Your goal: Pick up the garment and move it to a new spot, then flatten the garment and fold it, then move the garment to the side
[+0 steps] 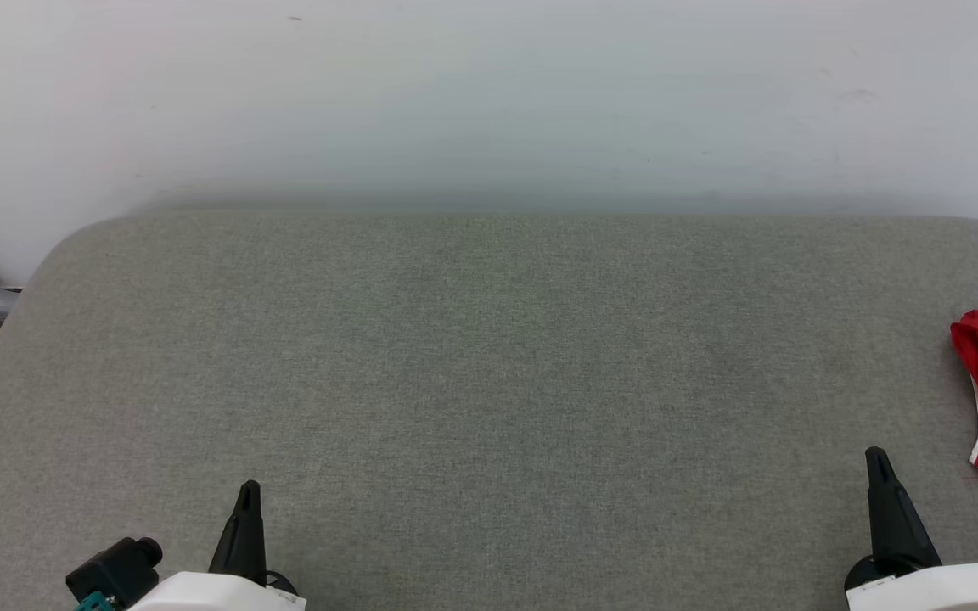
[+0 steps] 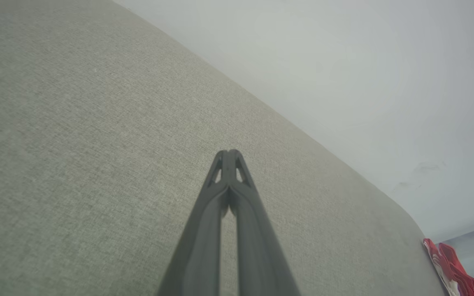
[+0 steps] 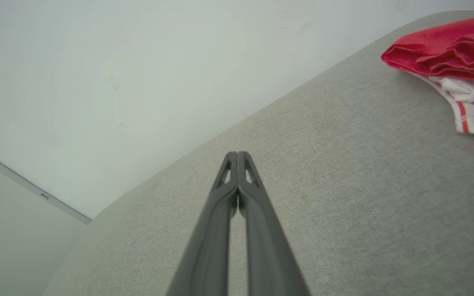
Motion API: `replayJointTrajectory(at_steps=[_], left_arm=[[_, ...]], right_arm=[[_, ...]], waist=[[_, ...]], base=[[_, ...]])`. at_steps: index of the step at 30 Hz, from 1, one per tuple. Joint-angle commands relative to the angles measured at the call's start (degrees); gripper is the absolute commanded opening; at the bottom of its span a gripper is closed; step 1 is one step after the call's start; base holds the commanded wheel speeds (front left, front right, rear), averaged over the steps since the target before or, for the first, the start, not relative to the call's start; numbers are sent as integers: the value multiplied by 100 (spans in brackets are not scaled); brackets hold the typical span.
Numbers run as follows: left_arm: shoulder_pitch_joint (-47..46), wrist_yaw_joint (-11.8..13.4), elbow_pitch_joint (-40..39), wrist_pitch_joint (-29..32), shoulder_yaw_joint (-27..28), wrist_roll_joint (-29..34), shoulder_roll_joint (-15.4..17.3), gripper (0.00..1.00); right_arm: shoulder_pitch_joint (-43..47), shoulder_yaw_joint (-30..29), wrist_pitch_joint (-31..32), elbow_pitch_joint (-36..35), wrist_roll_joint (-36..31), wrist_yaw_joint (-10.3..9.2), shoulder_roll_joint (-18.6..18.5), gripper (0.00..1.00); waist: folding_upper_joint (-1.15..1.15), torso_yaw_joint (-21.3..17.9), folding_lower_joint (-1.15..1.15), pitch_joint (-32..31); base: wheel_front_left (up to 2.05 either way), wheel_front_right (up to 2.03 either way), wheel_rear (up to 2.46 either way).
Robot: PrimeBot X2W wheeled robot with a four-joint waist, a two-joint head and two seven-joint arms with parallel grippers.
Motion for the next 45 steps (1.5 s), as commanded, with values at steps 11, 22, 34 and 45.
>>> replayJointTrajectory(at_steps=[11, 22, 34, 45], left_arm=[[-308, -115, 44, 256, 117, -1059, 8, 0], [-431, -190, 118, 439, 187, -1788, 9, 0], [-575, -270, 201, 643, 255, -2576, 9, 0], [-690, -334, 271, 802, 319, -3227, 8, 0]], right_arm=[[-334, 1, 253, 92, 1072, -1, -34, 0], [-475, -1, 437, 197, 1803, -1, -35, 0], [-616, -6, 637, 319, 2596, -2, -35, 0], [-735, -11, 802, 416, 3244, -2, -32, 0]], waist=[[0, -26, 0, 9], [0, -48, 0, 16], [0, -75, -1, 25], [0, -100, -1, 33]], base=[[0, 0, 0], [0, 0, 0], [0, 0, 0], [0, 0, 0]])
